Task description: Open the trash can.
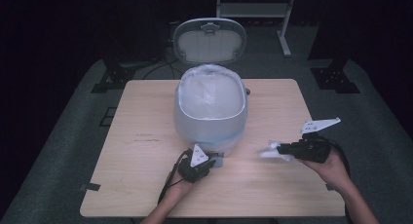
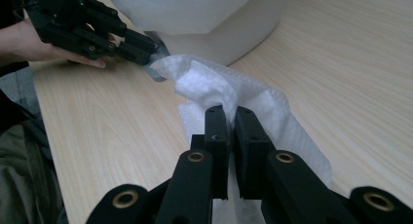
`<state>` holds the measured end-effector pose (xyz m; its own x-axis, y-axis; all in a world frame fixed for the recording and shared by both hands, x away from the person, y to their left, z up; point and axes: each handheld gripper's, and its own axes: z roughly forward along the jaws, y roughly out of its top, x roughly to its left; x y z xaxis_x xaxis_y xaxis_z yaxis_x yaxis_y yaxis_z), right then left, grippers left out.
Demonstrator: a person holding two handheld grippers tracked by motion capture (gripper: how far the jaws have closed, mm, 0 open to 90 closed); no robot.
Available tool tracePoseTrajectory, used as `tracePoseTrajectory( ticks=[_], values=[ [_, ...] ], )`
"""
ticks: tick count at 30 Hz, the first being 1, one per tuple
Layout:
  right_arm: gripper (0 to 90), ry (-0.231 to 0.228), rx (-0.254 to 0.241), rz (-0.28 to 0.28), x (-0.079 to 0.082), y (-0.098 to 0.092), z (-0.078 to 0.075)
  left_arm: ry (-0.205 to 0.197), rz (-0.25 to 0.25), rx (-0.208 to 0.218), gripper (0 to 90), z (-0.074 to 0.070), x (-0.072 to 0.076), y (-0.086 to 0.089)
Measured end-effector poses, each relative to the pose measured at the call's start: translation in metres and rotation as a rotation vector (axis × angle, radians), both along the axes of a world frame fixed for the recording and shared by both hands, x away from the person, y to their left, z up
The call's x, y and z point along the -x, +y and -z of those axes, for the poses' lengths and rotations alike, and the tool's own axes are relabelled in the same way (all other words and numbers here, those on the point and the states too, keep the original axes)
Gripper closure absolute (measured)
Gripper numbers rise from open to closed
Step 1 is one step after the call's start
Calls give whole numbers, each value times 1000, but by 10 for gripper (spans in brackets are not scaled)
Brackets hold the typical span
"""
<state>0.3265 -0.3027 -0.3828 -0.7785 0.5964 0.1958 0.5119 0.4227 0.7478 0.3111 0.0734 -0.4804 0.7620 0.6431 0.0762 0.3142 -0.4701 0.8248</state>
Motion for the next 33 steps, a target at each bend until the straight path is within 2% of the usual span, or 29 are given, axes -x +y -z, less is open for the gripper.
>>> tracePoseTrajectory(
  ticks=[13, 25, 33],
  values=[
    [847, -9, -11, -13, 3, 4, -16, 5, 5, -3, 752, 0, -1, 1],
    [847, -57, -19, -33, 8, 8, -48, 9, 6, -3, 752, -1, -1, 1],
    [846, -63, -3, -36, 9, 9, -62, 7, 6, 2, 752, 0, -1, 1]
  ],
)
